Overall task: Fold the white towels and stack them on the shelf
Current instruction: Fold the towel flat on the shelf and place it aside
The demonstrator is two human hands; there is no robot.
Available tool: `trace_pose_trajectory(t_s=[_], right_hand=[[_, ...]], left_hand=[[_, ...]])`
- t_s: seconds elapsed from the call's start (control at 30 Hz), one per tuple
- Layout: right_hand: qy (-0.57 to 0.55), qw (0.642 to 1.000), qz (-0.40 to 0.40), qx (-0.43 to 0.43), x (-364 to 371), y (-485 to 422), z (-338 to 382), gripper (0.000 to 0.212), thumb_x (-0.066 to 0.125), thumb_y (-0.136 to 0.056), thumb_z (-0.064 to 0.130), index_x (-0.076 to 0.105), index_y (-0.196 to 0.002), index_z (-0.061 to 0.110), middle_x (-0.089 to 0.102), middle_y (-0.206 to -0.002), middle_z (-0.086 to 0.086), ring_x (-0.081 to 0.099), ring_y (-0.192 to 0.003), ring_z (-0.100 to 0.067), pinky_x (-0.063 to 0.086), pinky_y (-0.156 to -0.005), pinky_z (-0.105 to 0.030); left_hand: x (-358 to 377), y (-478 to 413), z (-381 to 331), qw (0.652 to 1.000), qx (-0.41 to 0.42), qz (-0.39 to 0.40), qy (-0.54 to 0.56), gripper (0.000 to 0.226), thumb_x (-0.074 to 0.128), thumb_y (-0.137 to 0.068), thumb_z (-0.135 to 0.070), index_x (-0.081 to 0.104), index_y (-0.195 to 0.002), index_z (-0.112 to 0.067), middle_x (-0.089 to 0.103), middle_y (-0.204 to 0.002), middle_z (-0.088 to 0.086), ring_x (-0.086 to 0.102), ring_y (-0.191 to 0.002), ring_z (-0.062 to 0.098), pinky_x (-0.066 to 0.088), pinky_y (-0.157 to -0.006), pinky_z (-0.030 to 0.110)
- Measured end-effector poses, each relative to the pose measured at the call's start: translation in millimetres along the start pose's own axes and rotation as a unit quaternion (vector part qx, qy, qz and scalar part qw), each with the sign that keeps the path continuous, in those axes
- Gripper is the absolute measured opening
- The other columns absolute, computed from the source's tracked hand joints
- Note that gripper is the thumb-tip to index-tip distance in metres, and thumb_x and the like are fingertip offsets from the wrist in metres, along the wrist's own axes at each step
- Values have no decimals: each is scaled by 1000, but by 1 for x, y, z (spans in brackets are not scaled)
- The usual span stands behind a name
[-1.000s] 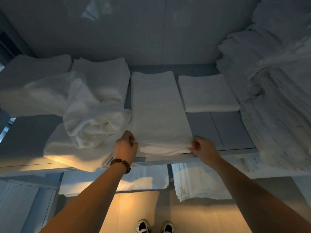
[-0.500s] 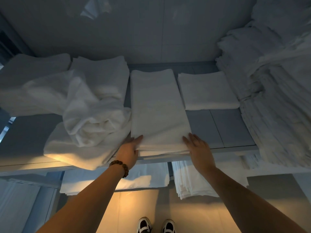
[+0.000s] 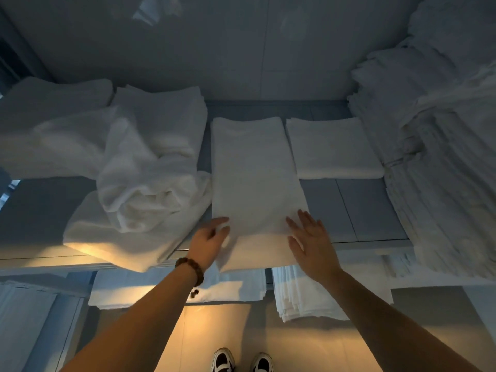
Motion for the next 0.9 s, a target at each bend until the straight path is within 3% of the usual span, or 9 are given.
trace_pose_trajectory(t_s=[0.07, 0.13, 0.2, 0.4, 0.6, 0.7, 0.77, 0.83, 0.9], right_hand=[[12, 999, 28, 13, 6, -32, 10, 52, 20, -99, 44, 14, -149, 29, 3, -159, -6, -3, -147, -22, -2, -119, -42], [29, 998, 53, 21, 16, -58, 17, 55, 13, -98, 50, 0, -149, 32, -10, -159, -4, -15, -145, -22, -8, -118, -45], [51, 996, 73, 21, 27, -72, 20, 59, 9, -96, 55, -9, -148, 33, -15, -158, -4, -19, -144, -24, -9, -117, -50], [72, 994, 79, 29, 44, -55, 15, 63, -2, -89, 63, -26, -140, 37, -20, -157, -2, -22, -143, -26, -9, -118, -48], [74, 994, 76, 32, 40, -35, 17, 65, -2, -89, 63, -22, -144, 36, -18, -157, -3, -20, -144, -27, -6, -118, -48], [78, 994, 56, 54, 32, -46, 24, 64, 8, -90, 59, 12, -148, 34, 17, -157, -8, 14, -144, -33, 11, -117, -50], [71, 995, 11, 66, 22, -66, 28, 58, 17, -90, 54, 37, -139, 30, 41, -140, -9, 38, -128, -34, 26, -108, -49], [70, 996, 11, 56, 23, -86, 26, 54, 22, -93, 53, 28, -142, 32, 32, -145, -8, 27, -135, -30, 13, -114, -50], [64, 997, 19, 39, 30, -100, 20, 57, 18, -95, 54, 9, -148, 36, 6, -158, -3, -1, -146, -27, -10, -116, -51]], left_hand=[[4, -26, -5, 999, -30, -13, -11, 23, 57, -92, -22, 61, -113, -27, 59, -118, 3, 58, -97, 16, 41, -74, 12], [10, -51, -6, 997, -52, -11, -56, 30, 58, -91, -19, 59, -121, -19, 54, -129, 7, 54, -108, 21, 38, -83, 13], [13, -68, -3, 993, -78, -19, -81, 33, 58, -90, -11, 59, -123, -12, 50, -134, 12, 50, -117, 29, 40, -92, 24], [8, -75, -6, 989, -30, -95, -109, 34, 50, -89, 0, 63, -119, -11, 48, -138, 10, 47, -121, 28, 31, -89, 17], [11, -59, 0, 995, -34, -66, -64, 45, 52, -86, 2, 55, -128, -17, 50, -135, 9, 46, -123, 25, 33, -98, 22], [7, -81, -18, 999, -15, -36, -1, 44, 58, -88, -8, 53, -131, -20, 52, -122, 4, 49, -113, 18, 39, -89, 19], [9, -104, -29, 1000, -20, -10, -4, 45, 61, -89, -14, 51, -133, -17, 49, -124, 5, 47, -116, 19, 40, -95, 23], [12, -128, -34, 998, -47, -16, -31, 45, 61, -88, -13, 50, -132, -13, 47, -133, 8, 47, -121, 25, 39, -103, 30], [10, -148, -41, 994, -48, -60, -79, 42, 56, -89, -7, 53, -130, -15, 49, -135, 10, 51, -115, 26, 41, -98, 26]])
Point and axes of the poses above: each hand's wrist, its own y-axis away from the middle knuckle, its own x-axis out of the palm, z = x × y, the point moved 3 cm from there along -y, towards the middle knuckle
